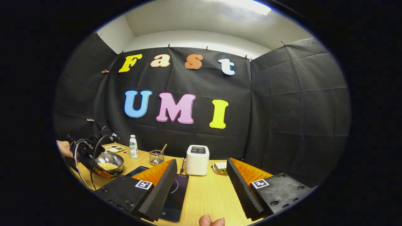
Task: First push the handle of the pot to place it horizontally, then grasp the pot with both hands and set it on the induction cooktop.
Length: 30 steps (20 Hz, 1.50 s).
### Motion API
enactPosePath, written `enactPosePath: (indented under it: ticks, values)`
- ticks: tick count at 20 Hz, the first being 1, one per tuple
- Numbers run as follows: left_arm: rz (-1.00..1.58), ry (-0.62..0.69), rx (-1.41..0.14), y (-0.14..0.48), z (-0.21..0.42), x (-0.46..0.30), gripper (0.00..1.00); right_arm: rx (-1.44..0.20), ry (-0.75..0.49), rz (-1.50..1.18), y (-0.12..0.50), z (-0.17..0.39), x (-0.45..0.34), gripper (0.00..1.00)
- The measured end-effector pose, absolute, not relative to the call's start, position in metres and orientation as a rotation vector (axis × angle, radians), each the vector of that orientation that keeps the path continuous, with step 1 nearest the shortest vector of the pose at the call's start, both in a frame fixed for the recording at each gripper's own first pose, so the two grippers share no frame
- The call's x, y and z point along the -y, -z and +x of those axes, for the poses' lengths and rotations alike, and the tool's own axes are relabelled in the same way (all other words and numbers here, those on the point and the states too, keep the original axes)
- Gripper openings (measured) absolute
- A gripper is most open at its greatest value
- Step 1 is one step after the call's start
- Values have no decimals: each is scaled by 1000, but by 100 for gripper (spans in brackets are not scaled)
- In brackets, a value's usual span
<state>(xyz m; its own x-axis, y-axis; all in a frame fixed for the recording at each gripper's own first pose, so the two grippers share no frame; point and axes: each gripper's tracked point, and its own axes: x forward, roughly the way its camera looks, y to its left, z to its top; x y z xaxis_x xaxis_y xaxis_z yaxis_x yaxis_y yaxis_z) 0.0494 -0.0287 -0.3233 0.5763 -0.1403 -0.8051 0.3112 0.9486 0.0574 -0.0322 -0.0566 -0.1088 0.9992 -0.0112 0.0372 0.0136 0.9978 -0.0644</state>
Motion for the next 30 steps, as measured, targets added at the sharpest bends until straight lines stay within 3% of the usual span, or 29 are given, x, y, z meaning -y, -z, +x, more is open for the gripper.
enactPosePath:
  ticks: [13,17,20,22,25,27,30]
  values:
    - [164,276,-856,322,84,40,7,26,-7,-25,115,-24,51,98]
    - [60,384,-750,294,64,50,5,-26,-70,63,125,-17,24,98]
    - [59,337,-615,262,66,15,3,-73,-142,100,132,-13,-9,99]
    - [70,258,-527,240,71,-25,17,-107,-209,123,136,-13,-34,100]
    - [65,196,-474,219,68,-81,87,-165,-297,176,139,-4,-74,98]
    - [60,133,-482,215,69,-127,96,-215,-344,206,143,6,-99,98]
    - [14,88,-533,218,70,-175,96,-331,-413,240,155,22,-142,98]
